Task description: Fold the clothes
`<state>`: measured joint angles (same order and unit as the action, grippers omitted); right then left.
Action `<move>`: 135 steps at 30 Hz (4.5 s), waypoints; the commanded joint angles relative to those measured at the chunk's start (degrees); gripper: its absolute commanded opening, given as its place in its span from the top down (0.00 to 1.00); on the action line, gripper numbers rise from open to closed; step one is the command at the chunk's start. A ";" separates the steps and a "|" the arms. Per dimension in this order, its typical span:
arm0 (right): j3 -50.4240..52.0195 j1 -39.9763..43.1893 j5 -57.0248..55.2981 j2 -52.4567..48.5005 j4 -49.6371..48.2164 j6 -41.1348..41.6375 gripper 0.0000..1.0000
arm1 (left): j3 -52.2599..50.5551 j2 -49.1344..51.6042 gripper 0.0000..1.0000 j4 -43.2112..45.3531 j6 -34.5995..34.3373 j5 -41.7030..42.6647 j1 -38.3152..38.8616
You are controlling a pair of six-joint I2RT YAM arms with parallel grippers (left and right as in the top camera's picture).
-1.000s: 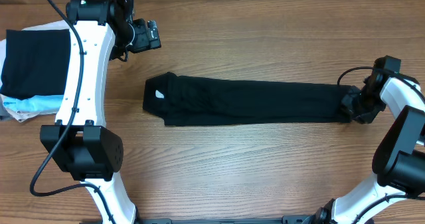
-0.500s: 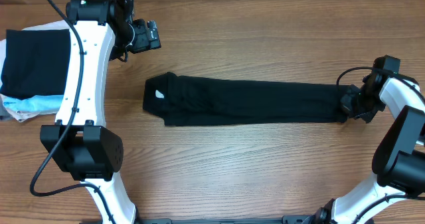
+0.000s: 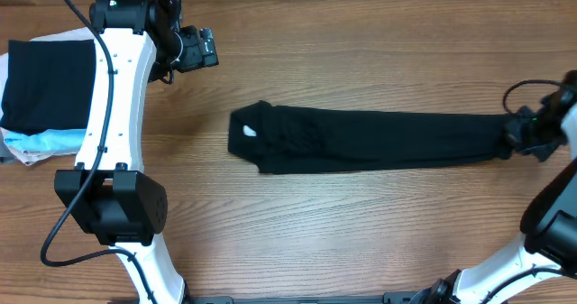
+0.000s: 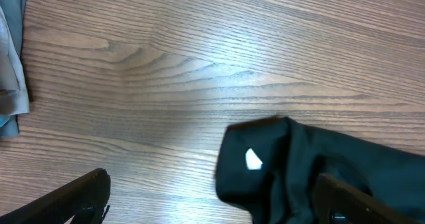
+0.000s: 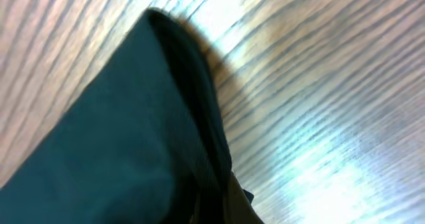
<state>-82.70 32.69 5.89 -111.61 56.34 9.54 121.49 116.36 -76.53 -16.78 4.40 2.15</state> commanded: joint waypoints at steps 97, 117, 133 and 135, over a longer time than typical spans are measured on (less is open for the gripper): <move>12.72 -39.91 20.59 4.66 -2.64 -0.33 0.87 | 0.11 0.17 0.00 0.07 0.04 -0.55 0.11; 1.38 -39.43 10.67 3.72 -5.62 11.80 0.96 | 0.11 0.17 0.00 0.07 0.04 -0.55 0.11; 1.38 -42.03 16.33 -7.10 -9.27 13.20 0.96 | 0.11 0.17 0.00 0.07 0.04 -0.52 0.11; 1.38 -42.60 18.38 -8.07 -9.88 12.90 0.95 | 0.11 0.17 0.00 0.07 0.04 -0.55 0.11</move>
<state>-81.10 -8.71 20.23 -117.80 47.20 22.44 121.49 116.38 -76.53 -16.78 4.40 2.15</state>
